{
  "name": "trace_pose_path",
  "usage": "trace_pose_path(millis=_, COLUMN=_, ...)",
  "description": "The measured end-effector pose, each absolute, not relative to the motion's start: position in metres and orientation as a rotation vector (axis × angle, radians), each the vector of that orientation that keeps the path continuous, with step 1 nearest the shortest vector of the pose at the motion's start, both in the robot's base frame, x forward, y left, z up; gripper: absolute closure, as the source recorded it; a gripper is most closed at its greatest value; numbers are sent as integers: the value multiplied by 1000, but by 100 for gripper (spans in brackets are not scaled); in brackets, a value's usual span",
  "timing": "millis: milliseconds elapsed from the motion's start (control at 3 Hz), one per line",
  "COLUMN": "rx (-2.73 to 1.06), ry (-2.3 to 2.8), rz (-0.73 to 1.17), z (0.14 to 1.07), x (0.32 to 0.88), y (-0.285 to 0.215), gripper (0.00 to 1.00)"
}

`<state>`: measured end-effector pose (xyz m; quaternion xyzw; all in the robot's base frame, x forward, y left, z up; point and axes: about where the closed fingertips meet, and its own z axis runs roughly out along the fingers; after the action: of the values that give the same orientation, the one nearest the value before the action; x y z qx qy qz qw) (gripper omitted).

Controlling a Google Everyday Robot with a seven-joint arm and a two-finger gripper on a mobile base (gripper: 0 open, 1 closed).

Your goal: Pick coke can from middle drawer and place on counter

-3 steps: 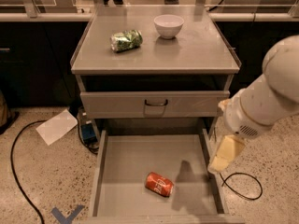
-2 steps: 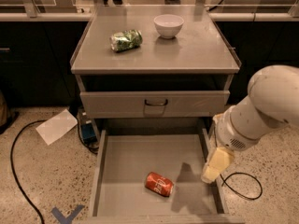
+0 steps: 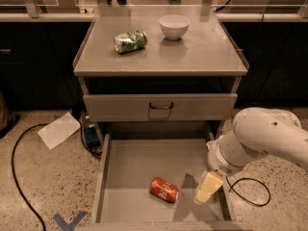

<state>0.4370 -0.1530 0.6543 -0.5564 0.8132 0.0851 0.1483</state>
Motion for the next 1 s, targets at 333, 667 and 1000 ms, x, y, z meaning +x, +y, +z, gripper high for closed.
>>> trace_pose_path(millis=333, rx=-1611, ry=2326, rz=262, z=648, x=437, y=-145, gripper=0)
trace_pose_path(millis=667, rx=-1624, ry=2292, rz=313, z=615, x=439, y=-115, gripper=0)
trace_pose_path(millis=1000, rx=-1580, ry=2267, rz=327, z=571, x=453, y=-85, gripper=0)
